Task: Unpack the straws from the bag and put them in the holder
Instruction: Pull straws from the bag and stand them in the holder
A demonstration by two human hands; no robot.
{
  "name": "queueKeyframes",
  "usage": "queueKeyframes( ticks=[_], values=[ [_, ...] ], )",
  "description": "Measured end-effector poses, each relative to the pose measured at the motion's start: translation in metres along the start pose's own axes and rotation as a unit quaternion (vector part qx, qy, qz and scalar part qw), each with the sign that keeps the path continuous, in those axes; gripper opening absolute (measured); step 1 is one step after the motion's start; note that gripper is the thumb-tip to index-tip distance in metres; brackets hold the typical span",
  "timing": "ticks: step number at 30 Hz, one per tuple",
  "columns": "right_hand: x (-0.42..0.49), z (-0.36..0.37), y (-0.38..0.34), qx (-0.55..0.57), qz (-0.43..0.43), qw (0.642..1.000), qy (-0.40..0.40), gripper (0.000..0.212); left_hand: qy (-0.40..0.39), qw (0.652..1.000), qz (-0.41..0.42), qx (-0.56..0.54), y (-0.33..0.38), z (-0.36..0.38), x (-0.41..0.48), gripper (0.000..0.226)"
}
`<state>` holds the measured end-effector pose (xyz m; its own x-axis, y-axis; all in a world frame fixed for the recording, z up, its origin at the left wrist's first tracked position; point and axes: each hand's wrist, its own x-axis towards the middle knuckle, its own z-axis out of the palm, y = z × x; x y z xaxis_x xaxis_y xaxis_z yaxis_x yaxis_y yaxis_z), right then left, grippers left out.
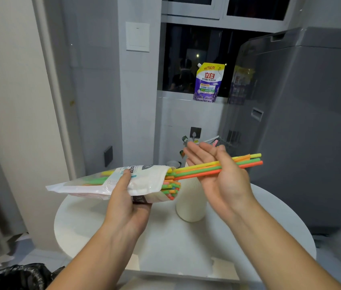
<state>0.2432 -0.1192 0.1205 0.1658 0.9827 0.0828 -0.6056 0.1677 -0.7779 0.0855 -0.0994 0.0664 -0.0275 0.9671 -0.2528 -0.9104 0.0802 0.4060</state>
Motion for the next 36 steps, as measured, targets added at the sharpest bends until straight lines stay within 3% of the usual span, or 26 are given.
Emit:
queueKeyframes(
  ticks=[3,10,14,18,22,27,36],
  values=[
    [0.004,0.001,-0.025,-0.014,0.024,0.999,-0.018,0.041,0.008,1.000,-0.010,-0.009,0.004,-0.003,0.005,0.024],
    [0.018,0.000,-0.072,-0.099,0.006,0.995,-0.008,0.042,0.039,0.999,-0.001,-0.038,0.007,-0.006,0.018,0.043],
    [0.027,0.001,-0.096,-0.141,-0.010,0.990,0.006,0.042,0.059,0.997,0.009,-0.042,0.004,-0.007,0.024,0.035],
    [0.041,0.003,-0.112,-0.170,-0.045,0.984,0.026,0.043,0.039,0.999,0.003,-0.033,0.000,-0.008,0.026,0.012],
    [0.059,0.009,-0.121,-0.212,-0.077,0.973,0.041,0.043,0.034,0.999,0.002,-0.013,-0.005,-0.006,0.025,0.009],
    [0.070,0.016,-0.117,-0.336,-0.091,0.936,0.056,0.044,0.029,0.999,0.007,-0.012,-0.006,-0.003,0.024,0.010],
    [0.086,0.018,-0.084,-0.519,-0.022,0.852,0.064,0.042,0.020,1.000,0.006,0.006,-0.008,-0.006,0.021,0.026]
  ],
)
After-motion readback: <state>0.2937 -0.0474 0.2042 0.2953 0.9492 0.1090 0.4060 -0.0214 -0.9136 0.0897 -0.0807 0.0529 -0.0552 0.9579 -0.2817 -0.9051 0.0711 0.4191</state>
